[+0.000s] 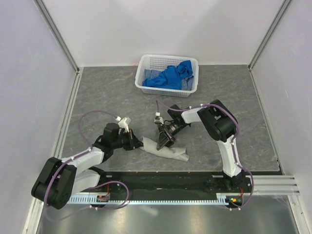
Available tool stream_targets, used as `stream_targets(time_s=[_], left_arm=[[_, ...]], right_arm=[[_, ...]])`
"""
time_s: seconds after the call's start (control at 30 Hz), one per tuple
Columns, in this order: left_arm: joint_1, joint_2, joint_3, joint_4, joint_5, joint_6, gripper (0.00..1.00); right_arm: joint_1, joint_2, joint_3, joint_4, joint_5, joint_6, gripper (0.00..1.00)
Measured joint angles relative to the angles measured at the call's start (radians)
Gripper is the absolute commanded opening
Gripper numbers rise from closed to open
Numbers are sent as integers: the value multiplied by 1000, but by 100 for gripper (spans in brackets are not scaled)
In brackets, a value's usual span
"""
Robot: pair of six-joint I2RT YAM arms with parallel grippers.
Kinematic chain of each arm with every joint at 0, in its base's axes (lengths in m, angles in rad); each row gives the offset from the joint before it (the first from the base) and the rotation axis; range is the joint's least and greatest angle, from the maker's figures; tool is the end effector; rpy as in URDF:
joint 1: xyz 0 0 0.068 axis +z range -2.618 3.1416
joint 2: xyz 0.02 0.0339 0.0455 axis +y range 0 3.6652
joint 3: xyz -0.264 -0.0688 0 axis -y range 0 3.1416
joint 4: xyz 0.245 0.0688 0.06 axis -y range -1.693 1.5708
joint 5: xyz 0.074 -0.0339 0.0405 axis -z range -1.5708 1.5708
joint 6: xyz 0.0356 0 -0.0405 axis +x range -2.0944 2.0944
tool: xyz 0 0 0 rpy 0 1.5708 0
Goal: Fold the napkin, place the utensils inside, and roll it up
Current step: Roll the napkin with the utensil
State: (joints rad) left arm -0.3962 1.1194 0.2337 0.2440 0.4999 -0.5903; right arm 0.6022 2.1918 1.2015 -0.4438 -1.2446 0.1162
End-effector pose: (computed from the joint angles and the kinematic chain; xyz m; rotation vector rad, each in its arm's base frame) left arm 0.1693 -0.0893 0.1363 0.0708 2.3433 -1.0746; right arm 0.2856 0.2373 0.0716 0.6705 -2.2299 -1.6179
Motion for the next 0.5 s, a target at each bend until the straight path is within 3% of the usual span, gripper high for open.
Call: stream_targets(time_s=[0.13,0.27,0.4,0.5], left_arm=[[-1,23,20,-37,-20,0,2],[-1,64,105,-124,-48,0,2],[10,108,186,-198,-51,-2,2],[26,129,209,-235,-44,-5,2]], right_arm=[[0,-70,-20,27,61,45,79],[1,-236,-90,92,271,57,98],[34,-452,-185,169,589,14,98],[126,-570,-242,224,810,-37,98]])
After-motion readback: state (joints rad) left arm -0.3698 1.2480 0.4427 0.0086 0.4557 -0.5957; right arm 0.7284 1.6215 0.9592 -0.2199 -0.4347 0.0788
